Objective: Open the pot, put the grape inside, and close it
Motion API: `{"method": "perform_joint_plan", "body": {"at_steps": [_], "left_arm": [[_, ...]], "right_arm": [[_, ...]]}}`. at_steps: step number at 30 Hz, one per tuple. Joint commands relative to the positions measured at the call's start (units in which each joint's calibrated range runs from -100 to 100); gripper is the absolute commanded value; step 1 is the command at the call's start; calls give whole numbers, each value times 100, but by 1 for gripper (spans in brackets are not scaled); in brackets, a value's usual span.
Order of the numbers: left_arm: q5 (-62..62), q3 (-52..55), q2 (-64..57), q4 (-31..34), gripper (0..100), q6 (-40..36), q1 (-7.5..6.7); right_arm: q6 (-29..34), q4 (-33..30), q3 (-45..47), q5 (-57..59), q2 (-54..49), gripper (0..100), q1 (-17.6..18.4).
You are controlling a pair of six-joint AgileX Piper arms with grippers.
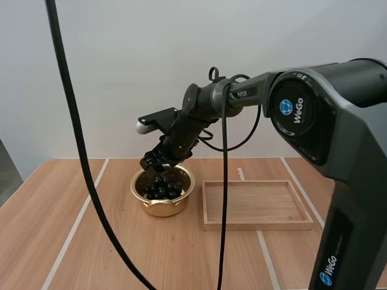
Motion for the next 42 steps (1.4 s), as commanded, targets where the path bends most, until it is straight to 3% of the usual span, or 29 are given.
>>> {"method": "perform_joint_plan", "body": {"at_steps": [1,6,14,22,24,27,30,31,42], "left_arm": [[-106,-56,27,13,0,-74,-7],[161,-56,49,-5,0,-103,-7],[776,-56,239,-5,0,-103,-7],[972,-56,668,-28,0,-160,-7],[1027,-56,780,-28,0,-233,-7],[1065,-56,919,-159,0,-242,-7],[1022,213,981,-418,0,-242,-7],[925,394,981,-484,0,-242,-7],[-923,2758,981,-595,0,-242,-7]], "right_arm": [[-64,-88,48,189,-388,100,3],[293,-564,48,-83,-1098,100,-4],[1504,-2444,48,-92,-2168,100,-140],[1726,-2569,61,325,-2997,100,-775],[1765,-2569,62,375,-3139,84,-975],[1858,-2559,62,517,-3343,52,-1281],[1881,-2559,62,657,-3512,8,-1501],[1881,-2570,62,701,-3555,0,-1562],[1916,-2444,89,1241,-3888,0,-1801]]}}
